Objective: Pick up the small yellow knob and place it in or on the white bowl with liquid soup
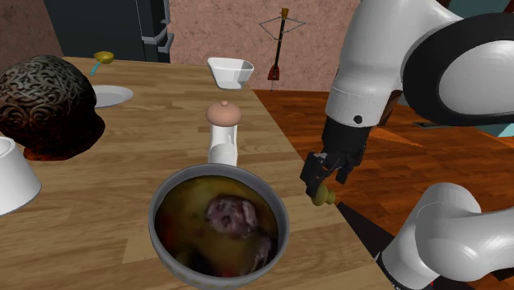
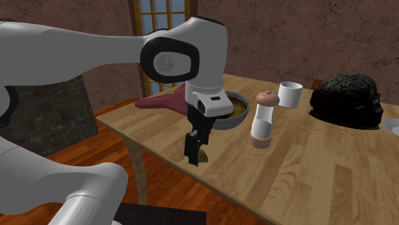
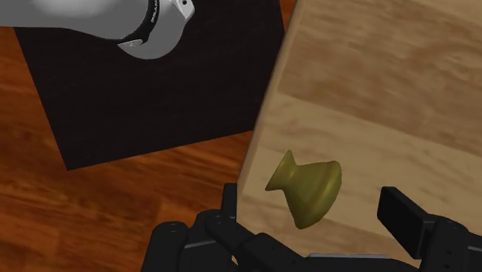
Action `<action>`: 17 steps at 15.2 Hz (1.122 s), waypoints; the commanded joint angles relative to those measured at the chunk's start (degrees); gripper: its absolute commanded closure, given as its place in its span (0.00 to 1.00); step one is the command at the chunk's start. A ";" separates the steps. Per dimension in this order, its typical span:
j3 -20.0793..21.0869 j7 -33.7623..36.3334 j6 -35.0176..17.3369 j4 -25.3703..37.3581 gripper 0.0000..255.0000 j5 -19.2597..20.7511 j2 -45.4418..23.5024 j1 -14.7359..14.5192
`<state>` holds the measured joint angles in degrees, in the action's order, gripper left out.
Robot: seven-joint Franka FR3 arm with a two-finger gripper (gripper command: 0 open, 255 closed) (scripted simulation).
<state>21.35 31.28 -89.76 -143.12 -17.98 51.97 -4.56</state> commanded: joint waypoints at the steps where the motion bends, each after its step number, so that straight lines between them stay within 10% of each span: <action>1: 0.46 -0.08 -1.54 -1.76 0.00 -0.46 0.23 -0.18; 10: 0.79 -0.14 -2.58 -3.04 0.00 -0.79 0.47 -0.34; 11: 0.79 -0.14 -2.58 -3.04 1.00 -0.79 0.47 -0.34; 17: 0.79 -0.14 -2.58 -3.05 1.00 -0.79 0.48 -0.35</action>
<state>22.14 31.14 -92.36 -146.15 -18.79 52.46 -4.91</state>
